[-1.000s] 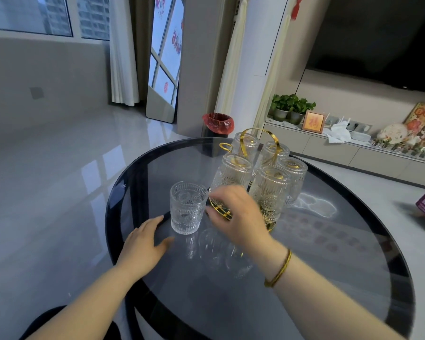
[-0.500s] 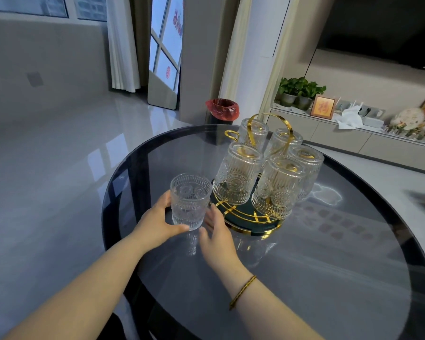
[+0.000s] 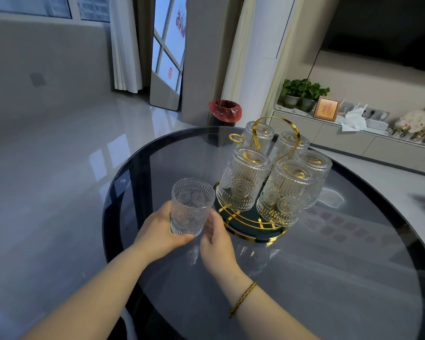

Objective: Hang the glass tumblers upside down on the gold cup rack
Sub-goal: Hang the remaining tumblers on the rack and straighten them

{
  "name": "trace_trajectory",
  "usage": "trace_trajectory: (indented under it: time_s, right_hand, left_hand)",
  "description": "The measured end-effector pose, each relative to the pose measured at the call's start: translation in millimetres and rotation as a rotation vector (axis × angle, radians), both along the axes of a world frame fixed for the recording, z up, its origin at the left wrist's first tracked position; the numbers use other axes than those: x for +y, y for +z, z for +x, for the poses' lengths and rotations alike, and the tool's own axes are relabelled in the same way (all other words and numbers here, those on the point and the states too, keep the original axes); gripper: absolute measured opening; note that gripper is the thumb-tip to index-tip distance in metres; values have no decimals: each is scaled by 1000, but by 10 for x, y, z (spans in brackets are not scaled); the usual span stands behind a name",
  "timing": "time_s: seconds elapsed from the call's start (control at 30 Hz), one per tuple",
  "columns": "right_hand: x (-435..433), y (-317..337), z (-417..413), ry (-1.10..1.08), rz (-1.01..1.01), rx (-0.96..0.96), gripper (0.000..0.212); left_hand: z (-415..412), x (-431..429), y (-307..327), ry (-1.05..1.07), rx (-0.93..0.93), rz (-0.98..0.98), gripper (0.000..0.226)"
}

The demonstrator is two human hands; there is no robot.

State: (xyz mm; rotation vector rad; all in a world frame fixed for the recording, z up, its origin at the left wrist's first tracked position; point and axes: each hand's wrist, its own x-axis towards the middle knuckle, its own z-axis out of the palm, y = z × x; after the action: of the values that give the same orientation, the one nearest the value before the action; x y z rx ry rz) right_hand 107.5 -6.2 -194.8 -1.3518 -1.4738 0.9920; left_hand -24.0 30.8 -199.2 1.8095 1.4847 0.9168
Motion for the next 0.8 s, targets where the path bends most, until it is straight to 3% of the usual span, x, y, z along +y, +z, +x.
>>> trace_trajectory:
  time_s: [0.13, 0.27, 0.43, 0.6, 0.7, 0.8]
  right_hand:
    - [-55, 89, -66, 33, -6, 61, 58]
    - [-82, 287, -136, 42, 7, 164, 58]
    - [-62, 644, -181, 86, 50, 352, 62]
    - [-71, 1031, -44, 113, 103, 254, 60]
    - [-78, 1215, 159, -60, 204, 158, 56]
    - [3, 1483, 476, -319, 410, 60, 46]
  left_hand:
    - [-49, -142, 23, 26, -190, -18, 65]
    - [-122, -244, 200, 85, -242, 65, 68]
    - [-136, -231, 703, -22, -505, 102, 57]
    - [-64, -126, 1048, -75, -725, 76, 54]
    - [-42, -38, 1263, -14, -688, 100, 55]
    - [-77, 104, 1554, 6, -449, 155, 52]
